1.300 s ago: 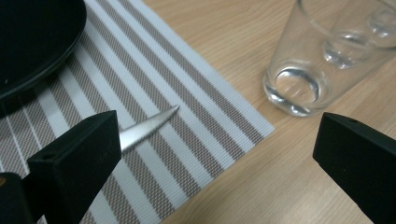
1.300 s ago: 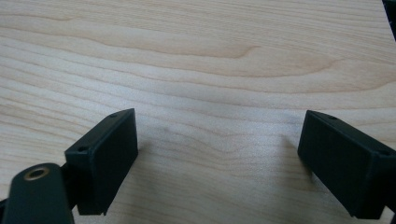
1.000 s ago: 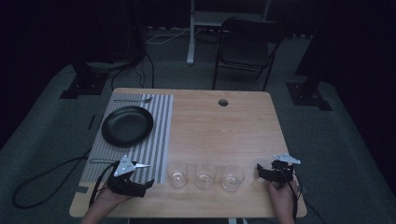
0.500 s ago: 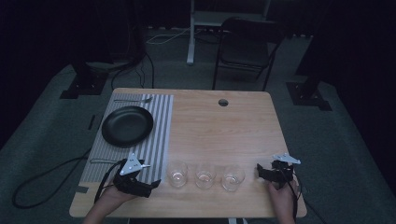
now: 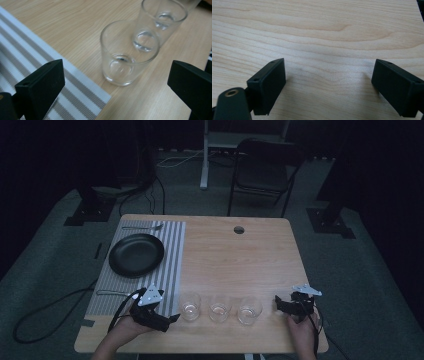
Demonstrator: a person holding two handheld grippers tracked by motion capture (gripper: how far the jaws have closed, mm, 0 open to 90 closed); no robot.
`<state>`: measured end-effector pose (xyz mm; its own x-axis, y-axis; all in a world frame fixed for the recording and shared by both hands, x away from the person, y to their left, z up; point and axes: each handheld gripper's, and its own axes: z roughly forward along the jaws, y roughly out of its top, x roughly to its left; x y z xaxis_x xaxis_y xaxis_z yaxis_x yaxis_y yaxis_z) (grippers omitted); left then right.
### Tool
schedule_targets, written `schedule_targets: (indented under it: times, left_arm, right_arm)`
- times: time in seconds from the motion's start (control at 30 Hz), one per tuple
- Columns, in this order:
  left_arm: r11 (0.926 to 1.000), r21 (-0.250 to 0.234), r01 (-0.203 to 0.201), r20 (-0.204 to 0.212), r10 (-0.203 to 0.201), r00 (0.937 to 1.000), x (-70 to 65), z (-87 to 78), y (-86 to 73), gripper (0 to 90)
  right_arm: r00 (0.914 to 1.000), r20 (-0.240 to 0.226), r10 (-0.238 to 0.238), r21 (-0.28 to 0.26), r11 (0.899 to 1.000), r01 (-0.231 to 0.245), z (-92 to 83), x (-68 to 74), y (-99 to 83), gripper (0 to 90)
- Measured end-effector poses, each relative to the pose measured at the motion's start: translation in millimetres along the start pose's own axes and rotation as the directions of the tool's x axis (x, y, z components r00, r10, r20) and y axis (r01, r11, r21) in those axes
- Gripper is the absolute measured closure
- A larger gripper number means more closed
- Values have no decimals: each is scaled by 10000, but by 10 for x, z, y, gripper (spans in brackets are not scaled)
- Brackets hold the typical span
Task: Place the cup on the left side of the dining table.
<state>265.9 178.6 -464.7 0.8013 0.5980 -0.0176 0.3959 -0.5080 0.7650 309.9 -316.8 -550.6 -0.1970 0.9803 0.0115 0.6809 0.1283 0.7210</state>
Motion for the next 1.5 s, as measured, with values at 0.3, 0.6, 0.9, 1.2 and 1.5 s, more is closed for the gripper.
schedule_targets:
  times: [0.3, 0.6, 0.9, 1.2, 1.5]
  left_arm:
    - [9992, 31, -394, 195, 394, 9990, -54, 79, 132, 16]
    - [9973, 116, -729, 527, 721, 9960, -115, 171, 255, 17]
    - [9964, 84, -849, 744, 840, 9937, -163, 248, 328, 17]
    - [9941, 120, -1077, 840, 1064, 9908, -219, 335, 414, 17]
    - [9923, 162, -1232, 1055, 1208, 9871, -272, 417, 490, 17]
  right_arm:
    - [10000, -1, -1, 0, 10000, 1, 0, 0, 0, 116]
    - [10000, -1, 4, 1, 10000, -4, 0, 0, 0, 117]
    - [10000, -2, 4, 0, 10000, -4, 0, 0, 0, 116]
    - [10000, -1, 5, 0, 10000, -5, 0, 0, 0, 116]
    - [10000, -1, 3, -1, 10000, -3, 0, 0, 0, 117]
